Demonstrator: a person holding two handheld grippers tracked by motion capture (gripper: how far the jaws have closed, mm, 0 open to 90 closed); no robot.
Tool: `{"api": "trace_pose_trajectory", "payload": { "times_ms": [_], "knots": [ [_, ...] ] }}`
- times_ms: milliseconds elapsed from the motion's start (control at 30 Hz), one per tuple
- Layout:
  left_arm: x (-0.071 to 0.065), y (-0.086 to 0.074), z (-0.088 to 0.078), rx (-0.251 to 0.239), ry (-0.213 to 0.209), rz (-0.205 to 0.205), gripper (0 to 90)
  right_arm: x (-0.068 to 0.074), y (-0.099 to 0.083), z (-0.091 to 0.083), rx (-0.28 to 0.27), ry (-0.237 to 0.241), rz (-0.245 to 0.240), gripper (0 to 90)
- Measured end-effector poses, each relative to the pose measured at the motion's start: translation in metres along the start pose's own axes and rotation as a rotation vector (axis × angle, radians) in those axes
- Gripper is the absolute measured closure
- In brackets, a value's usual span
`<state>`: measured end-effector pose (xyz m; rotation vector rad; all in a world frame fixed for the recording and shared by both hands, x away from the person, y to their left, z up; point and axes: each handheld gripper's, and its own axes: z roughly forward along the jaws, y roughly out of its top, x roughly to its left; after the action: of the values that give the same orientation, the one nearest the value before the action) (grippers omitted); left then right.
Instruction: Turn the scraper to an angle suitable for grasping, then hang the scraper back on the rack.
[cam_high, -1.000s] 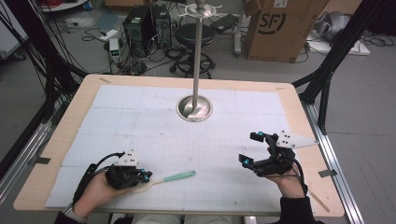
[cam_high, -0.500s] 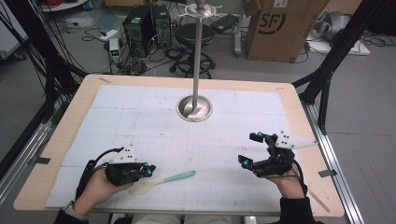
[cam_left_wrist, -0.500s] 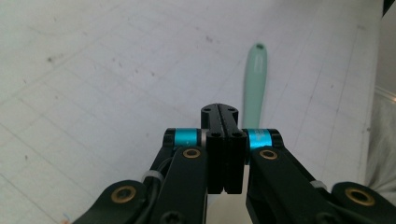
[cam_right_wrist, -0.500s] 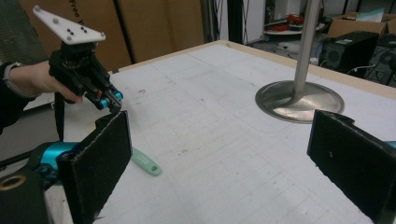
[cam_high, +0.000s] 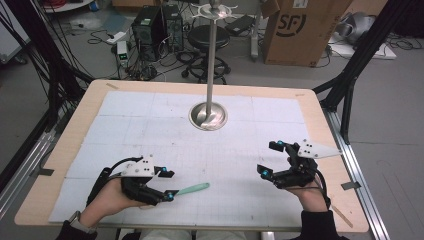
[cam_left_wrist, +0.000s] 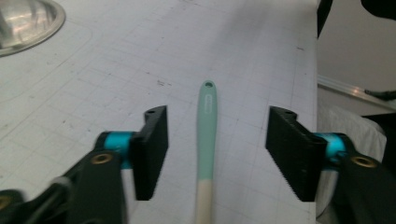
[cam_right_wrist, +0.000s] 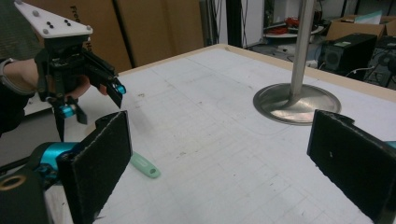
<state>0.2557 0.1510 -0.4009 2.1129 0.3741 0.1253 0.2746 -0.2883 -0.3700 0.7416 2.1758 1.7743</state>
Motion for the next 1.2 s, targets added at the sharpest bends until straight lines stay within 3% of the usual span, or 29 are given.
{"api": "trace_pose_trajectory", "payload": {
  "times_ms": [100,167,233,367,533,633,733,867,1000,1100,1200],
  "knots": [
    [-0.007,0.004,0.004,0.012,0.013,0.120,21.2,-0.001,-0.001,0.002,0.006,0.005,0.001,5.5],
    [-0.010,0.005,0.008,0.047,-0.021,0.139,18.0,-0.002,0.000,0.003,0.007,0.006,0.003,5.5],
    [-0.010,0.006,0.011,0.077,-0.024,0.155,18.1,-0.002,0.001,0.004,0.007,0.010,0.006,5.5],
    [-0.005,0.008,0.017,0.116,-0.051,0.131,21.1,-0.004,0.003,0.007,0.003,0.013,0.004,5.5],
    [0.002,0.016,0.024,0.213,-0.050,0.113,23.0,-0.005,0.003,0.010,0.015,0.016,0.006,5.5],
    [0.003,0.021,0.026,0.250,-0.042,0.155,25.9,-0.006,0.004,0.011,0.006,0.017,0.000,5.5],
    [0.003,0.022,0.032,0.294,-0.050,0.146,29.0,-0.006,0.004,0.013,0.021,0.026,0.009,5.5],
    [0.002,0.018,0.037,0.393,-0.053,0.171,33.1,-0.006,0.004,0.014,0.021,0.028,0.004,5.5],
    [0.005,0.017,0.040,0.426,-0.058,0.169,39.9,-0.005,0.004,0.011,0.018,0.028,0.005,5.5],
    [0.007,0.015,0.042,0.482,-0.038,0.147,47.2,-0.004,0.003,0.008,0.015,0.027,0.008,5.5],
    [0.006,0.015,0.044,0.529,0.008,0.163,56.1,-0.002,0.002,0.005,0.012,0.024,0.012,5.5]
  ]
}}
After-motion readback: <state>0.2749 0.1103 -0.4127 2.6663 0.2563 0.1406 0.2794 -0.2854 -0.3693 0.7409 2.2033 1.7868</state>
